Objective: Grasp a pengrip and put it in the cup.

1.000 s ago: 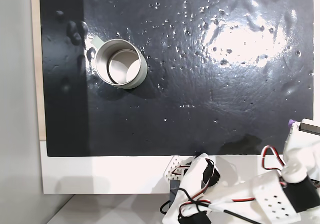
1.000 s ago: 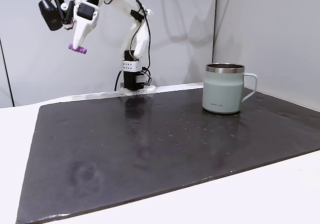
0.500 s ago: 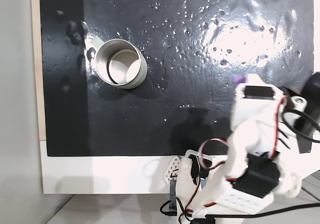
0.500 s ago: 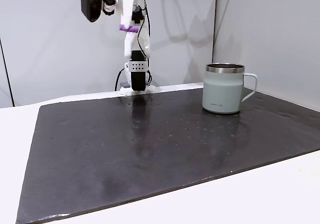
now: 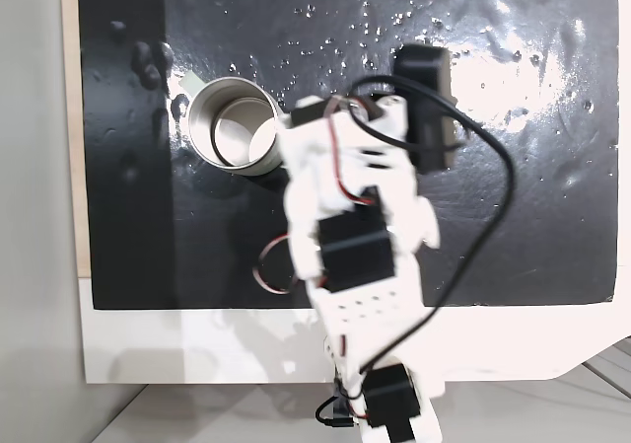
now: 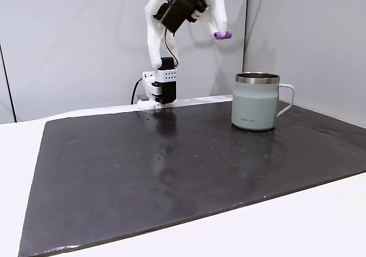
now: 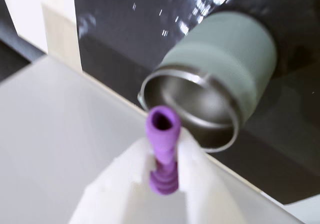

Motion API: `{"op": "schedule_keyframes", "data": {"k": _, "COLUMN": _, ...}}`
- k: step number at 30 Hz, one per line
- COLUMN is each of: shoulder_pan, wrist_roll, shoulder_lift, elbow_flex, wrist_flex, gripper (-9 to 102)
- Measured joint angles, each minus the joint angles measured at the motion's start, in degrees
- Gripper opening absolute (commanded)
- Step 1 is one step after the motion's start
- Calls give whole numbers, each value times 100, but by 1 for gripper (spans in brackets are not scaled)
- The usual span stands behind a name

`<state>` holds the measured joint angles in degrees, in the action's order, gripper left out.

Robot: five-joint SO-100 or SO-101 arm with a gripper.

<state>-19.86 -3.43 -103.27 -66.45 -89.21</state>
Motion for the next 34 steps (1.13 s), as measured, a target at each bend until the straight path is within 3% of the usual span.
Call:
{"op": "schedule_keyframes", "data": {"k": 15, "shoulder_pan": -1538, "wrist_roll": 114, "shoulder_lift": 1477, "elbow_flex": 1125, "wrist_flex": -211, "gripper": 0}}
{"op": "schedule_keyframes", "data": {"k": 22, "shoulder_pan": -1529, "wrist_roll": 114, "shoulder_lift": 1556, "elbow_flex": 1125, "wrist_flex": -299, "gripper": 34}}
{"op": "schedule_keyframes", "data": {"k": 34, "shoulder_pan": -1564, "wrist_roll": 114, "shoulder_lift": 1556, "elbow_flex": 1125, "wrist_flex": -343, "gripper": 36}}
